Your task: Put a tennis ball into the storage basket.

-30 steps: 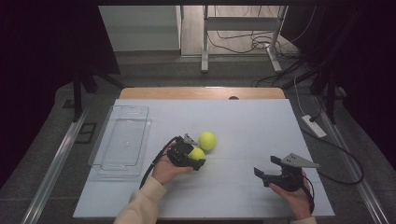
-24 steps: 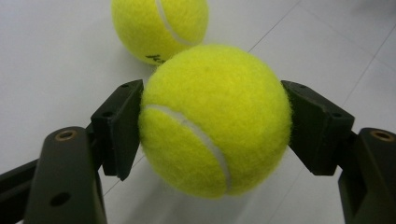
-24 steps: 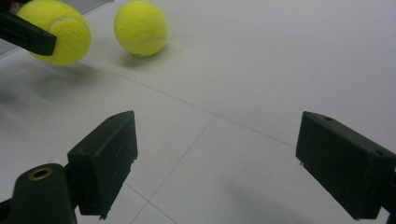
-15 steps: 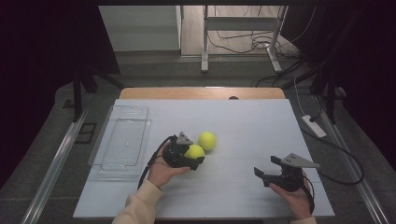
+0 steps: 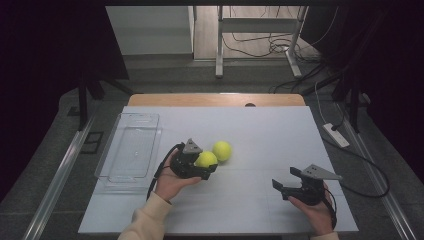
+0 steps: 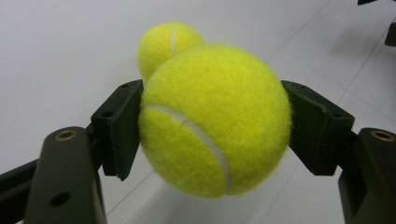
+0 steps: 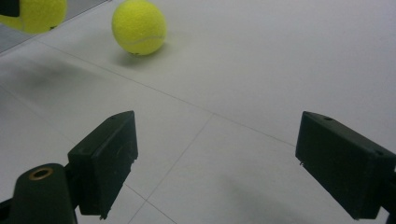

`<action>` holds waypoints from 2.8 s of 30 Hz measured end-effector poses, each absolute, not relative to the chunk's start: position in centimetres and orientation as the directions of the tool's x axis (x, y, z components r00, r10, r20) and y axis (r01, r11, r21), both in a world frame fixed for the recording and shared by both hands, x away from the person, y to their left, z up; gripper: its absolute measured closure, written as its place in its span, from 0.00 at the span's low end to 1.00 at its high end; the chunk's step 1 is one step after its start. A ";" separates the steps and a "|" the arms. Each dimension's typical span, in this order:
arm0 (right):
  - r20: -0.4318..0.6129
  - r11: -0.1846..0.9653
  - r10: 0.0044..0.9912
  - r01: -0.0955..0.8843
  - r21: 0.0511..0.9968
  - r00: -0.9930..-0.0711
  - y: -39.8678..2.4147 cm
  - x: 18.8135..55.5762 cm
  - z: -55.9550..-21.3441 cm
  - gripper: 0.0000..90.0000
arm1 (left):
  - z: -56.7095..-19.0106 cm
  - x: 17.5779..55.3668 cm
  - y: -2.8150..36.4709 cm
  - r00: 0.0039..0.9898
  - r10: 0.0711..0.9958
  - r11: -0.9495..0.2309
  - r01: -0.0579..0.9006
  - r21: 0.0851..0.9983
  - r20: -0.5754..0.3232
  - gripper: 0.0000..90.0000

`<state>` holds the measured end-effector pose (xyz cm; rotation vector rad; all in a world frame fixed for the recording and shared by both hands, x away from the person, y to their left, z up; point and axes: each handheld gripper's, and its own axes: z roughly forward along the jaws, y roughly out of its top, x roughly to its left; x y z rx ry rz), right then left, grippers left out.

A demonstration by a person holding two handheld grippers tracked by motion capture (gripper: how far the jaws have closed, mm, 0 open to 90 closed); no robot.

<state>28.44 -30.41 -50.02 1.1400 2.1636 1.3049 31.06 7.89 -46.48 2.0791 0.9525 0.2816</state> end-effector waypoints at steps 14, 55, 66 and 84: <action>0.093 0.245 0.791 0.453 0.857 -0.604 -30.4 28.4 -50.1 0.14 | -45.3 30.6 8.3 0.691 0.712 -0.361 0.511 0.780 -0.124 0.30; 0.090 0.247 0.793 0.453 0.857 -0.603 -30.4 28.4 -50.1 0.14 | -41.9 29.9 12.3 0.654 0.737 -0.212 0.463 0.860 -0.170 0.30; 0.091 0.246 0.793 0.454 0.856 -0.602 -30.4 28.4 -50.1 0.14 | -41.3 29.8 13.1 0.640 0.747 -0.178 0.454 0.873 -0.180 0.30; 0.091 0.246 0.794 0.454 0.856 -0.601 -30.5 28.4 -50.1 0.14 | -40.4 29.7 14.1 0.627 0.757 -0.142 0.435 0.889 -0.185 0.30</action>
